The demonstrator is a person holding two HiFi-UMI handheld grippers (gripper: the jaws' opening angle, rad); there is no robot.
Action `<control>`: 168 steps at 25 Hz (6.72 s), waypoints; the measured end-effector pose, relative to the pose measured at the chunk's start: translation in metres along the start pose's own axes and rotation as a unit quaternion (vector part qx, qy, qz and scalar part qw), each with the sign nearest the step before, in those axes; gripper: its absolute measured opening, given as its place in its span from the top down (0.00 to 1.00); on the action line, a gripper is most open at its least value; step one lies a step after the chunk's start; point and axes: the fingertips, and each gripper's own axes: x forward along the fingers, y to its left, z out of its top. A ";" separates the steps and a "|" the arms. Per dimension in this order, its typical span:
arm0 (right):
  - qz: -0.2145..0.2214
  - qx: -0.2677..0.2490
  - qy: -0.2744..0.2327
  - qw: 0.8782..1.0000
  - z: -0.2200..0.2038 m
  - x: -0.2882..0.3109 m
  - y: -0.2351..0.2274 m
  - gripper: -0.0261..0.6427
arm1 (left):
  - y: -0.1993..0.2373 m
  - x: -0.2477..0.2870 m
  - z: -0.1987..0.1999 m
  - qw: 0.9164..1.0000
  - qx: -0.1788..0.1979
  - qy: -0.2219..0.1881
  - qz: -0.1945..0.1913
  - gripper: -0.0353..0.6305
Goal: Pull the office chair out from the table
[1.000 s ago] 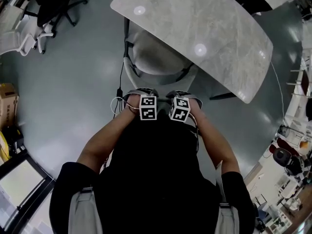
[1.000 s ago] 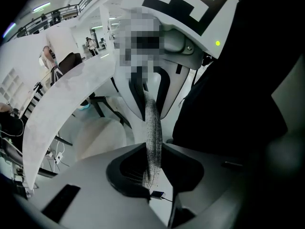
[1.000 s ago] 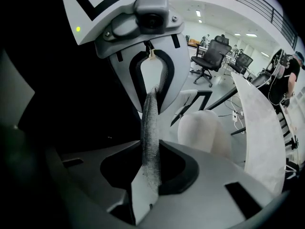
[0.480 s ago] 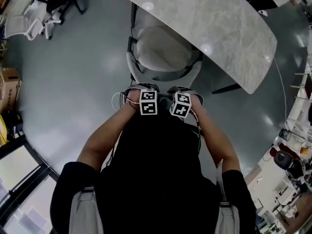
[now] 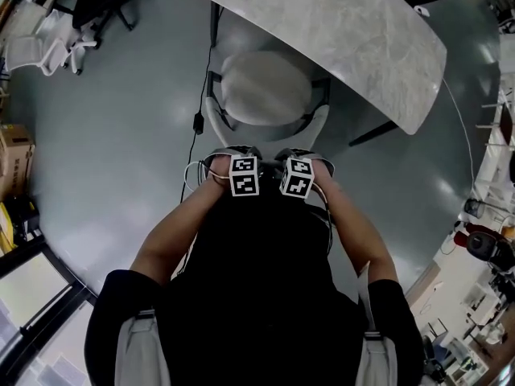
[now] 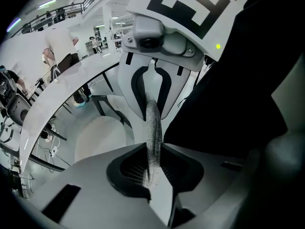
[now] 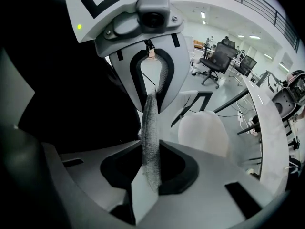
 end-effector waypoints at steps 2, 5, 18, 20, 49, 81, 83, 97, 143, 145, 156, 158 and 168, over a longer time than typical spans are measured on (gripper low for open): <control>-0.001 0.006 0.004 1.000 0.003 0.000 0.010 0.83 | -0.010 -0.003 -0.003 1.000 0.000 -0.003 -0.003 0.83; -0.008 0.019 0.002 1.000 0.010 0.001 0.023 0.83 | -0.023 -0.006 -0.008 1.000 0.009 -0.003 -0.011 0.83; -0.014 0.061 -0.003 0.998 0.023 0.012 0.111 0.82 | -0.110 -0.008 -0.023 0.999 0.041 -0.013 -0.032 0.83; -0.013 0.059 -0.001 0.998 0.020 0.012 0.121 0.82 | -0.120 -0.005 -0.020 0.999 0.041 -0.013 -0.032 0.83; -0.008 0.062 -0.012 0.998 0.008 0.009 0.165 0.81 | -0.167 0.003 -0.009 0.999 0.027 -0.016 -0.043 0.83; -0.001 0.134 -0.022 0.991 0.136 0.056 0.198 0.81 | -0.198 -0.053 -0.136 0.978 0.157 -0.017 -0.134 0.83; -0.016 0.148 -0.021 0.989 0.147 0.061 0.201 0.81 | -0.203 -0.058 -0.147 0.976 0.167 -0.018 -0.141 0.83; -0.037 0.192 -0.037 0.980 0.200 0.088 0.218 0.81 | -0.211 -0.076 -0.204 0.970 0.198 -0.005 -0.141 0.83; -0.210 0.333 -0.461 0.795 0.278 -0.174 0.145 0.91 | -0.123 -0.248 -0.119 0.937 0.071 -0.335 -0.073 0.88; -0.233 0.313 -0.500 0.774 0.286 -0.209 0.147 0.92 | -0.124 -0.275 -0.100 0.921 0.075 -0.374 -0.076 0.90; -0.350 0.247 -0.581 0.692 0.311 -0.343 0.172 0.93 | -0.102 -0.418 -0.050 0.833 0.019 -0.546 -0.090 0.93; -0.363 0.250 -0.565 0.698 0.307 -0.341 0.176 0.93 | -0.106 -0.414 -0.051 0.837 0.034 -0.537 -0.094 0.93; -0.372 0.268 -0.550 0.698 0.294 -0.322 0.174 0.93 | -0.119 -0.398 -0.051 0.842 0.057 -0.520 -0.130 0.93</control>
